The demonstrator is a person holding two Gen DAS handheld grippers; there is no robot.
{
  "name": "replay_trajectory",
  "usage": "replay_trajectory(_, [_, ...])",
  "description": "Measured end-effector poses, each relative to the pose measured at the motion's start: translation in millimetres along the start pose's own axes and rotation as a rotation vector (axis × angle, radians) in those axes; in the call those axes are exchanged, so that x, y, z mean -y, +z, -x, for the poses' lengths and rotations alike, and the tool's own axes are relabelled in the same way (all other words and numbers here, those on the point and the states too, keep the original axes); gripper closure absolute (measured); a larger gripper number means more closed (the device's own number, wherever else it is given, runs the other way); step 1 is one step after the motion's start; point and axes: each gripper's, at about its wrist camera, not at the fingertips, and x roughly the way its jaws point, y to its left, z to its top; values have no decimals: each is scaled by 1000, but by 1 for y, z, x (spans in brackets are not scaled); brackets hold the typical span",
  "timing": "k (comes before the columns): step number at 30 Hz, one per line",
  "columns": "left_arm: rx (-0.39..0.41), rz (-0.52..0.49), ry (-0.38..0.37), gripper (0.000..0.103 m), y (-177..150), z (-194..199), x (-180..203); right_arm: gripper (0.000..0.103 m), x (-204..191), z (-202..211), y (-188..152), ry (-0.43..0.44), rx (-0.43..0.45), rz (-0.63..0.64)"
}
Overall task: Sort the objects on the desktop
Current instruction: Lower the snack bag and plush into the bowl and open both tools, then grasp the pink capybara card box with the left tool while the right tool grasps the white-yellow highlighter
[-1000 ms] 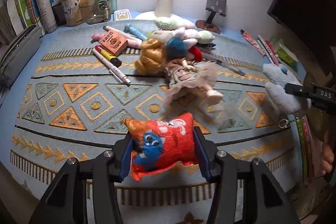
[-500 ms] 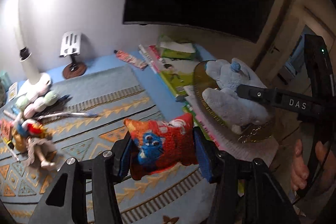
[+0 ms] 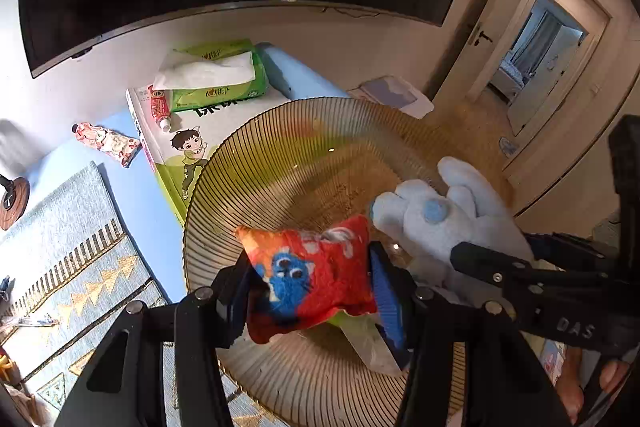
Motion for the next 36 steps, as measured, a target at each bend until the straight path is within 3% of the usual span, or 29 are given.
replay_trajectory(4, [-38, 16, -8, 51, 3, -13, -6, 44, -2, -3, 3, -7, 15, 29])
replay_trajectory(9, [-75, -3, 3, 24, 2, -12, -6, 35, -5, -10, 12, -3, -10, 76])
replay_trajectory(13, [-114, -19, 6, 20, -7, 2, -3, 29, 0, -1, 16, -36, -12, 88])
replay_trajectory(17, [-76, -11, -48, 20, -25, 36, -7, 23, -1, 15, 12, -60, 16, 101])
replay_trajectory(20, [-46, -3, 2, 20, -47, 65, -21, 22, -7, 27, 8, -37, 30, 80])
replay_trajectory(25, [-57, 146, 92, 20, -102, 110, -90, 22, -48, 53, 0, 54, 87, 91])
replay_trajectory(29, [-33, 354, 195, 20, -152, 153, -176, 22, -111, 62, -8, 130, 116, 161])
replay_trajectory(36, [76, 677, 399, 20, -234, 241, -324, 22, -244, 33, -48, 276, -3, 295])
